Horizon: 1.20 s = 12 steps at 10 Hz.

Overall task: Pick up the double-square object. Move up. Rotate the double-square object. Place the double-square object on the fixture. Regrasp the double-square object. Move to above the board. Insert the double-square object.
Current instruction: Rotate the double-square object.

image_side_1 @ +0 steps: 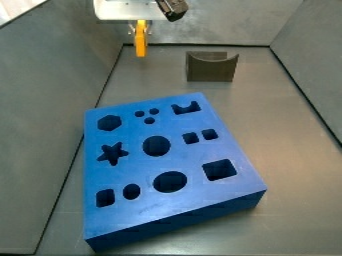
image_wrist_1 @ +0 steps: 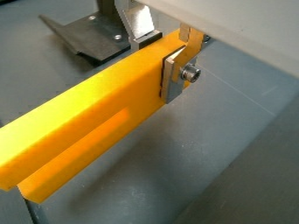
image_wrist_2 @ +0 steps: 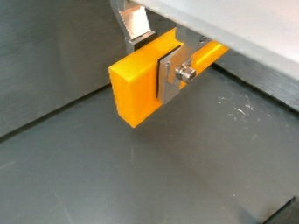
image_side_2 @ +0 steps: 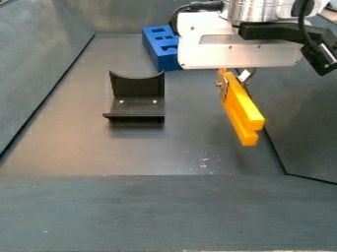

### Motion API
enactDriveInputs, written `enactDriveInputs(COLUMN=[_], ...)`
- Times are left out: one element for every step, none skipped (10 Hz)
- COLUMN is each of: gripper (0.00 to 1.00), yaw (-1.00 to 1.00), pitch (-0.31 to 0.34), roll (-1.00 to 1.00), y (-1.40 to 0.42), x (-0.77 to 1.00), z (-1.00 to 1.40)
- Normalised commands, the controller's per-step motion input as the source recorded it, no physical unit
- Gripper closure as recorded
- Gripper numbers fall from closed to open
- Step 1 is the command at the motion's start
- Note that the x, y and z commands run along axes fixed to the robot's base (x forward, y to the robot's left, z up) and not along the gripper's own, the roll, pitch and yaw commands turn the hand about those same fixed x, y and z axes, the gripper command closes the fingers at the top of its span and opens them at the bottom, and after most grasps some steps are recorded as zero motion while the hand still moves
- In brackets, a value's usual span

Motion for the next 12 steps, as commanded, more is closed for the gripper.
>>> enactDriveInputs(gripper=[1.0,1.0,1.0,1.0,1.0,1.0,1.0,1.0,1.0,1.0,1.0,1.0], yaw=[-0.26,0.0,0.03,0.03,0.03,0.03,0.02,0.02,0.02,0.02,0.02,0.02], pitch=[0.001,0.0,-0.011,-0.018,-0.023,-0.027,-0.028,-0.027,-0.03,-0.034,-0.045,-0.047], roll=[-0.01,0.0,0.0,0.0,-0.02,-0.03,-0.04,-0.05,-0.06,-0.07,-0.08,-0.08], y=[0.01,0.0,0.0,0.0,0.0,0.0,0.0,0.0,0.0,0.01,0.0,0.01], x=[-0.01,0.0,0.02,0.03,0.04,0.04,0.04,0.04,0.04,0.04,0.04,0.04], z=[0.0,-1.0,-1.0,-0.97,-0.85,-0.79,-0.68,-0.59,-0.5,-0.45,-0.34,-0.3])
